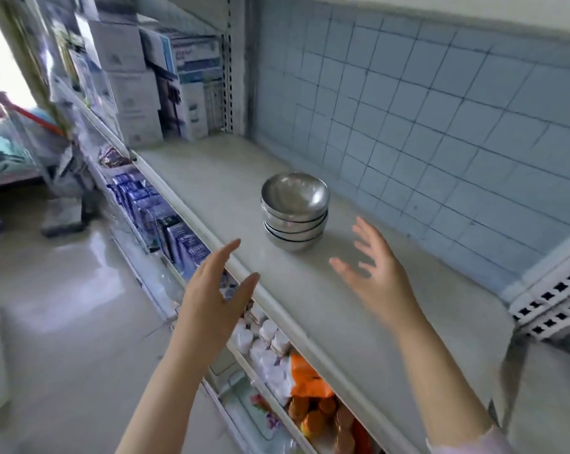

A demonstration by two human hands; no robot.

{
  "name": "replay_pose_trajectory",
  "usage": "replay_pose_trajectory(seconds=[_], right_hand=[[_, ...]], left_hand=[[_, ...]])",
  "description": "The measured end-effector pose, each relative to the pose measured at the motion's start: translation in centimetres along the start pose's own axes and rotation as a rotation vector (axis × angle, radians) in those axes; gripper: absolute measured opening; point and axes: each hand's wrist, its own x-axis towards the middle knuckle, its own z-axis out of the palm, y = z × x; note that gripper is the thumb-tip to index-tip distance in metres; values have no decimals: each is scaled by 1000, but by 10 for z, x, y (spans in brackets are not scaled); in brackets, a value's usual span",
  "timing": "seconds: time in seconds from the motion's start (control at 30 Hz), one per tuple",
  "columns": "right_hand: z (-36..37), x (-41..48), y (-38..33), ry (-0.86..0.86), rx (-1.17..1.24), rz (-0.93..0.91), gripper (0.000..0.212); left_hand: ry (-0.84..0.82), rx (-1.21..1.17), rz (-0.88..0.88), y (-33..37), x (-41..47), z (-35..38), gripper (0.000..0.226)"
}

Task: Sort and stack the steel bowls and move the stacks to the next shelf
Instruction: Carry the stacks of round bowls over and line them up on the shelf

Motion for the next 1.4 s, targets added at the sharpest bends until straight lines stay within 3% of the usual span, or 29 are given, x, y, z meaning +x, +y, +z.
replay_pose_trajectory(seconds=[0.07, 0.2, 0.3, 0.4, 0.63, 0.87, 1.27, 1.33, 1.4], right_hand=[[14, 29, 5, -28, 18, 63, 89], [36, 73, 16, -64, 24, 150, 110], [49, 89, 21, -51, 69, 174, 109], [59, 87, 21, 5, 76, 188, 94], [85, 74, 15, 221, 118, 271, 84], [107, 68, 15, 326, 152, 328, 86], [116, 62, 15, 370, 179, 352, 75], [116, 63, 11, 350, 184, 351, 81], [113, 64, 4, 309, 209, 352, 101]], left_hand=[[-69, -50, -24, -7, 36, 6, 68], [-273, -235, -29, -19, 112, 25, 113], [-437, -305, 37, -27, 159, 40, 126], [-572, -303, 130, -39, 190, 45, 117], [-703, -372, 308, -62, 228, 48, 92], [-785, -354, 373, -62, 246, 49, 81], [-905, -261, 390, -52, 263, 43, 99], [-923, -236, 375, -55, 263, 44, 116], [-976, -247, 335, -62, 261, 46, 137]])
